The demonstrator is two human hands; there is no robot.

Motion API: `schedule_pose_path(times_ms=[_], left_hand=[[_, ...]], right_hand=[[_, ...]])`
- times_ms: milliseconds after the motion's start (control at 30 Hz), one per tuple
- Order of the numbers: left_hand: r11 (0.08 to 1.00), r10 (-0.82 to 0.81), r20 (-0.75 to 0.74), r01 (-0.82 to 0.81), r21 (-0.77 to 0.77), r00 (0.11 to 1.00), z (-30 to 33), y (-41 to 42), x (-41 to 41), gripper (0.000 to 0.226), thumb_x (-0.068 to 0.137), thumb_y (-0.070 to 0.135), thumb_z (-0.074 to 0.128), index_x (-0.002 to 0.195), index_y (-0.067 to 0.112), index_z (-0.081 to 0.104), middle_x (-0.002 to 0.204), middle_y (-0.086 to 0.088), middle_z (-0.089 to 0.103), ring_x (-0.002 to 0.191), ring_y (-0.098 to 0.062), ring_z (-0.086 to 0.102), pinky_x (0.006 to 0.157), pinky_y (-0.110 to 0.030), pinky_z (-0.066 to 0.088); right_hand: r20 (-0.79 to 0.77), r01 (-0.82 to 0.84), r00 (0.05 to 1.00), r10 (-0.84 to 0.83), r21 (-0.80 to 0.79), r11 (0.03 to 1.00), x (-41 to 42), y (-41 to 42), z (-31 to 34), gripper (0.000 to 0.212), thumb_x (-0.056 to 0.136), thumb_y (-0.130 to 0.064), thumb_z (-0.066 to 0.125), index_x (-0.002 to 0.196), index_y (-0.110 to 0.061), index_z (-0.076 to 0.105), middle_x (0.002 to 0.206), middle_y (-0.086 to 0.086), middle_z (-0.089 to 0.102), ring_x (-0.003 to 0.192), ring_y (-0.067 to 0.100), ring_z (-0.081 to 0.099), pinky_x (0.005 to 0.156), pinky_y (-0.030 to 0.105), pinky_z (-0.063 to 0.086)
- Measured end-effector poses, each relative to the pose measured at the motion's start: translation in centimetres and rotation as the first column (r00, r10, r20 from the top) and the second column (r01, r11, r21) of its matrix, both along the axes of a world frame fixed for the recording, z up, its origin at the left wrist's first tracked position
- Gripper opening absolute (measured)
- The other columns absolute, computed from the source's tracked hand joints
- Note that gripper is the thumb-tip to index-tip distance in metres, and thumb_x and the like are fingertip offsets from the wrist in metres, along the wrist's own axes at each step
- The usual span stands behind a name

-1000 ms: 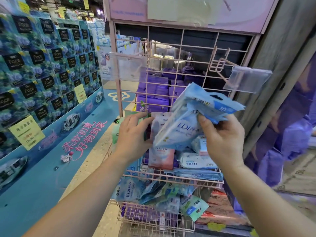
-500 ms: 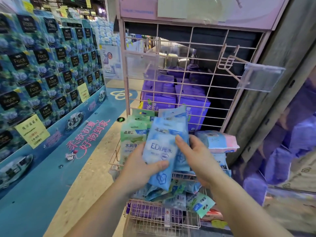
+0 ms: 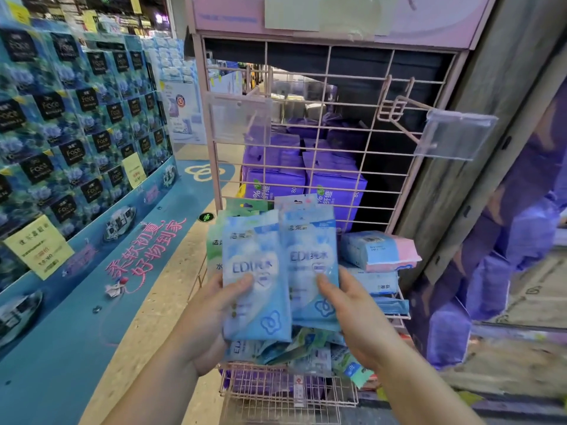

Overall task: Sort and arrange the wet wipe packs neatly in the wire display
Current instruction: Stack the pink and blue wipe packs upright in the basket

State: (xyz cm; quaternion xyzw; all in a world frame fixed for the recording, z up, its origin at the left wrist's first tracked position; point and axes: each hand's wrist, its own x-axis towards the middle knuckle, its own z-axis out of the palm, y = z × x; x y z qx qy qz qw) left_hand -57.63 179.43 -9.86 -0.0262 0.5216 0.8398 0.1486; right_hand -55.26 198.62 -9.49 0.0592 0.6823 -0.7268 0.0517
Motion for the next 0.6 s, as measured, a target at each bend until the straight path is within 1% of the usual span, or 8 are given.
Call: schedule_pose_path(times_ms=[100, 167, 233, 333, 400, 467, 533, 600], left_hand=[[0.999, -0.042, 0.014, 0.041, 0.019, 0.999, -0.4, 2.0, 1.1, 0.041, 0.072, 0.012, 0.064, 0.112, 0.008, 0.054, 0.107, -0.017, 0.073, 0.091, -0.035, 0.071, 0.074, -0.055, 0.058], [0.999, -0.047, 0.028, 0.046, 0.02, 0.999, -0.9, 2.2, 1.6, 0.042, 0.07, 0.008, 0.066, 0.111, 0.009, 0.055, 0.107, -0.019, 0.072, 0.09, -0.037, 0.071, 0.072, -0.055, 0.058], [0.996, -0.085, 0.04, 0.085, 0.011, 0.996, -1.1, 1.4, 1.9, 0.049, 0.063, 0.006, 0.074, 0.11, 0.007, 0.06, 0.105, -0.022, 0.072, 0.087, -0.039, 0.071, 0.066, -0.051, 0.059], [0.99, -0.134, 0.053, 0.136, -0.03, 0.99, -0.8, 0.0, 1.9, 0.043, 0.052, 0.014, 0.087, 0.092, 0.006, 0.074, 0.101, -0.023, 0.073, 0.081, -0.038, 0.072, 0.064, -0.05, 0.06], [0.994, -0.103, 0.036, 0.104, -0.026, 0.994, -0.6, -0.5, 1.6, 0.029, 0.062, 0.016, 0.074, 0.09, 0.008, 0.075, 0.1, -0.02, 0.074, 0.078, -0.035, 0.073, 0.065, -0.05, 0.06], [0.999, -0.052, 0.01, 0.052, -0.01, 0.999, -0.4, -0.6, 1.3, 0.029, 0.071, 0.015, 0.063, 0.1, 0.015, 0.069, 0.1, -0.013, 0.075, 0.081, -0.032, 0.073, 0.068, -0.05, 0.06], [1.0, -0.016, -0.004, 0.016, 0.005, 1.0, -0.1, -0.3, 1.0, 0.027, 0.075, 0.018, 0.06, 0.1, 0.021, 0.068, 0.102, -0.009, 0.076, 0.085, -0.031, 0.073, 0.073, -0.052, 0.059], [1.0, 0.014, 0.006, -0.014, 0.002, 1.0, 0.0, 0.0, 0.8, 0.026, 0.075, 0.02, 0.06, 0.101, 0.021, 0.066, 0.101, -0.008, 0.076, 0.083, -0.029, 0.074, 0.072, -0.052, 0.059]], right_hand=[[0.002, -0.053, 0.999, 0.053, 0.1, 0.994, 1.1, -2.2, -0.7, 0.022, 0.095, -0.044, 0.041, 0.104, -0.045, 0.061, 0.113, -0.014, 0.068, 0.11, 0.006, 0.062, 0.102, 0.042, 0.046], [0.002, -0.095, 0.995, 0.096, 0.178, 0.979, 1.7, -2.4, -1.0, 0.027, 0.095, -0.049, 0.036, 0.096, -0.042, 0.062, 0.11, -0.02, 0.065, 0.105, -0.005, 0.06, 0.098, 0.028, 0.047], [-0.095, -0.092, 0.986, 0.139, 0.386, 0.918, 2.0, -1.3, -0.9, 0.027, 0.097, -0.043, 0.037, 0.096, -0.035, 0.063, 0.101, -0.018, 0.062, 0.093, -0.014, 0.055, 0.086, 0.012, 0.043], [-0.287, 0.167, 0.955, 0.072, 0.724, 0.67, 2.4, 2.1, -1.1, 0.016, 0.09, -0.035, 0.058, 0.1, -0.028, 0.068, 0.092, -0.014, 0.061, 0.087, 0.0, 0.056, 0.08, 0.015, 0.043], [-0.363, 0.338, 0.932, 0.013, 0.88, 0.334, 2.2, 5.1, -1.7, 0.018, 0.077, -0.037, 0.071, 0.093, -0.03, 0.071, 0.09, -0.011, 0.068, 0.086, 0.014, 0.061, 0.075, 0.033, 0.049], [-0.282, 0.284, 0.959, -0.037, 0.952, 0.115, 1.9, 7.7, -1.7, 0.025, 0.073, -0.037, 0.073, 0.097, -0.033, 0.07, 0.099, -0.01, 0.07, 0.093, 0.025, 0.06, 0.074, 0.038, 0.046], [-0.172, 0.176, 0.984, -0.038, 0.979, 0.103, 1.2, 9.8, -1.4, 0.032, 0.08, -0.038, 0.066, 0.112, -0.036, 0.066, 0.115, -0.013, 0.065, 0.106, 0.022, 0.055, 0.083, 0.037, 0.045], [-0.14, 0.134, 0.99, 0.023, 0.976, 0.174, 0.0, 11.3, -1.2, 0.026, 0.083, -0.037, 0.064, 0.109, -0.034, 0.069, 0.113, -0.013, 0.066, 0.106, 0.018, 0.055, 0.085, 0.035, 0.048]])
